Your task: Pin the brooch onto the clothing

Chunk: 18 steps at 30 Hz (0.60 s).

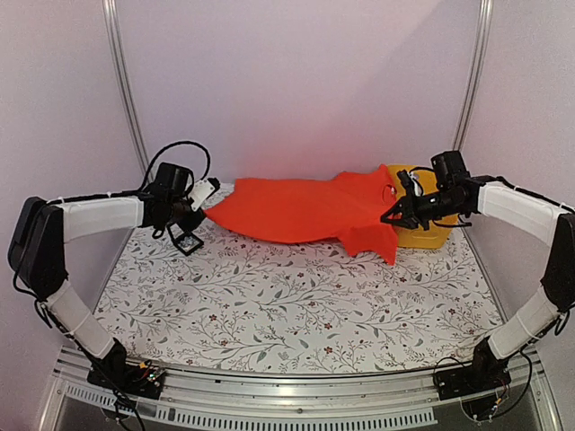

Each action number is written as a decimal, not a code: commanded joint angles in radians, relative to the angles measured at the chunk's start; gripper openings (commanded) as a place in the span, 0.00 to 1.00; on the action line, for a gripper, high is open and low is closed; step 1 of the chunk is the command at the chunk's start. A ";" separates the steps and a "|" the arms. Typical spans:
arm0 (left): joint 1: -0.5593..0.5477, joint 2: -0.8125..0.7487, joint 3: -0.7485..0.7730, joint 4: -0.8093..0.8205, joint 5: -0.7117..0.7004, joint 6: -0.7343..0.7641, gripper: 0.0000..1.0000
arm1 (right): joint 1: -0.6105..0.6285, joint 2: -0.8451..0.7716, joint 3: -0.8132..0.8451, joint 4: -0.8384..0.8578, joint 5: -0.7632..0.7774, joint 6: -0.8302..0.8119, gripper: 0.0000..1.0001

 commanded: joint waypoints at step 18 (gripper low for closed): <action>-0.218 0.011 -0.116 -0.729 0.087 -0.274 0.00 | 0.093 -0.255 -0.537 -0.321 -0.091 -0.022 0.00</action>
